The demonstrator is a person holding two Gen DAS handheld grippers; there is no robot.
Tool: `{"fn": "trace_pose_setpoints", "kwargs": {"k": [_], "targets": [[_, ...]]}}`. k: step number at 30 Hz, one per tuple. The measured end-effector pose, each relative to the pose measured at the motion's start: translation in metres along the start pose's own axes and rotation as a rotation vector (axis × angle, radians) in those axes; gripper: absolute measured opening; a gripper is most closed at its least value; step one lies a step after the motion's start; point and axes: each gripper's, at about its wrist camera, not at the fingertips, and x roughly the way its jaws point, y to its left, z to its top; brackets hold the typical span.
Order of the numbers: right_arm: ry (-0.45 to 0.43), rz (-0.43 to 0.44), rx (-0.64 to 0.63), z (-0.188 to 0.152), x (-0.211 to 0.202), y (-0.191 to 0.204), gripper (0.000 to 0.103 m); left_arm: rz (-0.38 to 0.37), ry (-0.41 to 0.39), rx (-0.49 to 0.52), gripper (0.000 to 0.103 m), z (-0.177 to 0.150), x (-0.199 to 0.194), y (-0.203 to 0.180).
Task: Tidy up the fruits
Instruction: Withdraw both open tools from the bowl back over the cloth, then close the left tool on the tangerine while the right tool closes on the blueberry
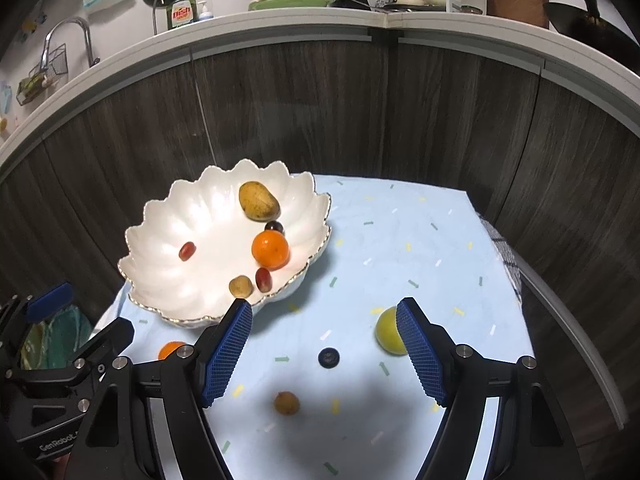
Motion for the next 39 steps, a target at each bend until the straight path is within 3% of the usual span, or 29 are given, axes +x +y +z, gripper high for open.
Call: {"fn": "trace_pose_setpoints", "kwargs": {"k": [39], "targets": [[0.103, -0.003, -0.044, -0.054, 0.073, 0.002, 0.075, 0.024, 0.086, -0.039, 0.09, -0.054, 0.064, -0.001]]}}
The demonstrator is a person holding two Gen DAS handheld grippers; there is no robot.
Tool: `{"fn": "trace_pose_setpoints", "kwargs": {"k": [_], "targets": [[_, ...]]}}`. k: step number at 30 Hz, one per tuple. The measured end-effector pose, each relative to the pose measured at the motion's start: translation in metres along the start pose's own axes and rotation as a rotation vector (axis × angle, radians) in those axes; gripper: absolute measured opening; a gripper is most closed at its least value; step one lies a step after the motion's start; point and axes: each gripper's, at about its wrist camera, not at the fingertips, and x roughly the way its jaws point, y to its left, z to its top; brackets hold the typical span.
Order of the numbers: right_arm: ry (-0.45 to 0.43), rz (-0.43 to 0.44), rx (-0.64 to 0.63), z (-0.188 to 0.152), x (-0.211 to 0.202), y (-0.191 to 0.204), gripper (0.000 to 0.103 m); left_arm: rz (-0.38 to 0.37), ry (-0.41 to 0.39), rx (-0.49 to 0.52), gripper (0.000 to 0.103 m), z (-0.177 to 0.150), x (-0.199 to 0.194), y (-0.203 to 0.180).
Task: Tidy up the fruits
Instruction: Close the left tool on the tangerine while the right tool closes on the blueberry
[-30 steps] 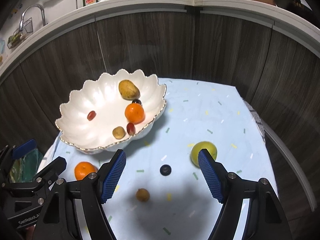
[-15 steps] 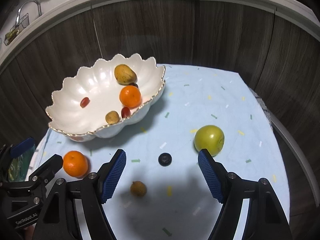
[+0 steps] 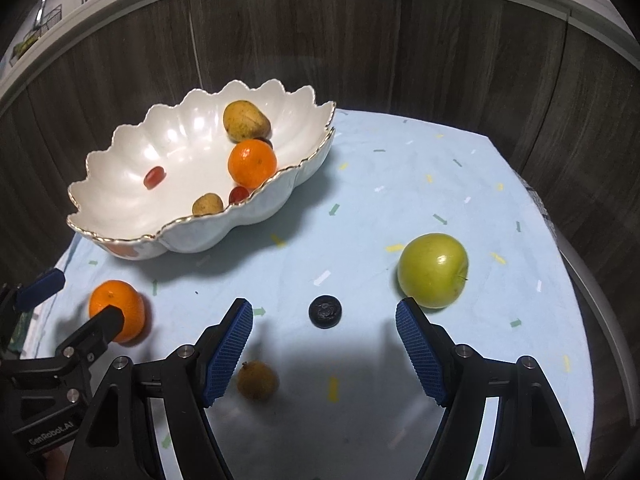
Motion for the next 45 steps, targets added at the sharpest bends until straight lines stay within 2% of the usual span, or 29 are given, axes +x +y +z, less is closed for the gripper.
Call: {"fn": "trace_pose_setpoints", "kwargs": {"k": [12, 16, 19, 24, 29, 30, 45], "targets": [[0.017, -0.011, 0.004, -0.002, 0.022, -0.002, 0.06, -0.005, 0.011, -0.029, 0.082, -0.001, 0.012, 0.002], [0.043, -0.019, 0.025, -0.004, 0.031, -0.005, 0.05, -0.016, 0.015, -0.03, 0.079, -0.002, 0.013, 0.001], [0.033, -0.022, 0.024, -0.006, 0.03, -0.005, 0.05, -0.028, 0.017, -0.029, 0.076, -0.004, 0.014, -0.001], [0.024, -0.007, 0.019, -0.007, 0.029, -0.003, 0.041, -0.057, 0.023, -0.026, 0.063, -0.006, 0.014, -0.005], [0.02, 0.013, 0.019, -0.007, 0.029, -0.001, 0.022, -0.088, 0.027, -0.014, 0.049, -0.007, 0.013, -0.01], [0.021, 0.016, 0.023, -0.007, 0.029, -0.002, 0.022, -0.092, 0.026, -0.011, 0.045, -0.006, 0.012, -0.011], [0.015, 0.019, 0.034, -0.003, 0.014, -0.002, 0.02, -0.073, 0.022, -0.016, 0.044, -0.002, 0.002, -0.01]]}}
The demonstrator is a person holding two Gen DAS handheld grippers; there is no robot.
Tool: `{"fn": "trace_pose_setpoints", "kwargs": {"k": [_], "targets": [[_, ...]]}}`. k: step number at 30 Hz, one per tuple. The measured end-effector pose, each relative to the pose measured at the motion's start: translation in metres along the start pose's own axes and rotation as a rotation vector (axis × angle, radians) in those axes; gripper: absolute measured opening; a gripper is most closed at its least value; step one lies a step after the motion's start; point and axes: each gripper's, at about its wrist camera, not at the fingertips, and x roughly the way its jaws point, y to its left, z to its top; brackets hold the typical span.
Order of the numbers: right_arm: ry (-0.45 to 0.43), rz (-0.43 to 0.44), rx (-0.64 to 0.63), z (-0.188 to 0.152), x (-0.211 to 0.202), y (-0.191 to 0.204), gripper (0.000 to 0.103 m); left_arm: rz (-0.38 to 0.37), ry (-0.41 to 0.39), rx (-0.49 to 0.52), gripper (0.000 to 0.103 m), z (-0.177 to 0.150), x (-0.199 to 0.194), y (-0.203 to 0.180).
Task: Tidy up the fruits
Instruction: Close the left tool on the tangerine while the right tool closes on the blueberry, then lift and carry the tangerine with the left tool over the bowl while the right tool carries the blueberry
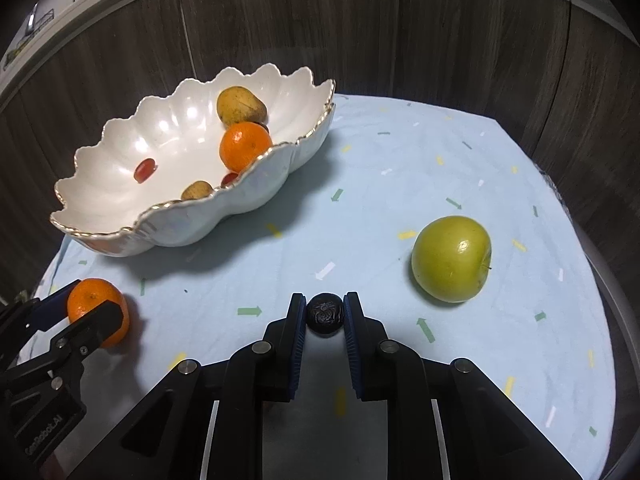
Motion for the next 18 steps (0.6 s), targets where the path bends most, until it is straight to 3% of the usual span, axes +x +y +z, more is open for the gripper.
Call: {"fn": "trace_pose_setpoints", "kwargs": {"k": [18], "targets": [[-0.078, 0.02, -0.011, 0.016, -0.054, 0.016, 0.02, 0.008, -0.088, -0.014, 0.043, 0.017, -0.046, 0.003]]}}
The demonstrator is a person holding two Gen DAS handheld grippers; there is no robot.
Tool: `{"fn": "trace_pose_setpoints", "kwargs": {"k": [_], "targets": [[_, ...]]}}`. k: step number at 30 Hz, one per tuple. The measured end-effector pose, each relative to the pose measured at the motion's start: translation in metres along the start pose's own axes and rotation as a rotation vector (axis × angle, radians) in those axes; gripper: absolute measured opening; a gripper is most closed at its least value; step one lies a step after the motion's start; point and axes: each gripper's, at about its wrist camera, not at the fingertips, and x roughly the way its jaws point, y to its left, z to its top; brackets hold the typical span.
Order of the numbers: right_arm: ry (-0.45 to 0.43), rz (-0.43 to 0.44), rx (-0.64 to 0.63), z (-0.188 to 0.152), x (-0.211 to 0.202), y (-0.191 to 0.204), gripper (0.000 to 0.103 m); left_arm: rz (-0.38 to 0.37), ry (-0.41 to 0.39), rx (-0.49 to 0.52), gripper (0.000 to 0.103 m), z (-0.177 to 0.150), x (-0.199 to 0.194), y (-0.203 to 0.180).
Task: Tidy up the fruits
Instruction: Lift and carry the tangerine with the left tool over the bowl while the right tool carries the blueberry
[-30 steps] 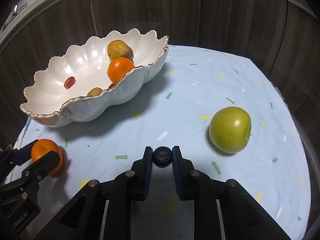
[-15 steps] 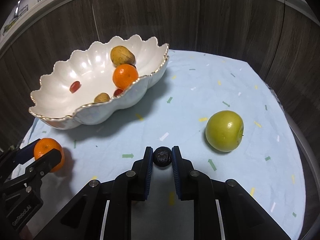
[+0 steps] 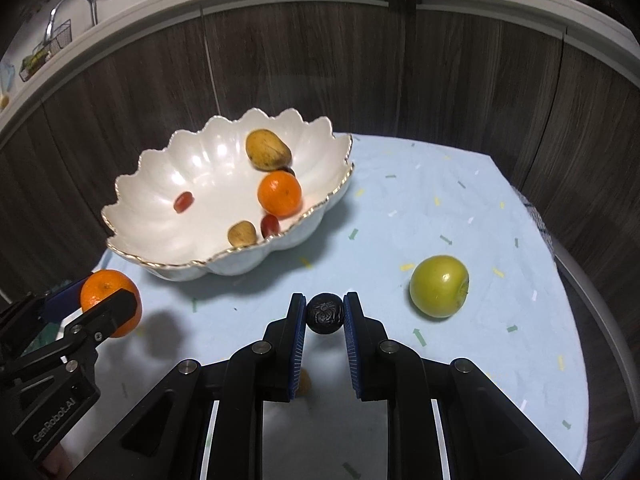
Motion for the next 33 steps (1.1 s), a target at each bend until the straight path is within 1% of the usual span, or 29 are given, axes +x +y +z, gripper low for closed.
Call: {"fn": "trace_pose_setpoints", "kwargs": {"k": [17, 33], "targets": [[-0.068, 0.022, -0.027, 0.026, -0.034, 0.017, 0.02, 0.009, -0.063, -0.02, 0.043, 0.023, -0.025, 0.011], [-0.122, 0.033, -0.04, 0.055, -0.046, 0.027, 0.02, 0.015, -0.114, -0.008, 0.043, 0.056, -0.036, 0.022]]}}
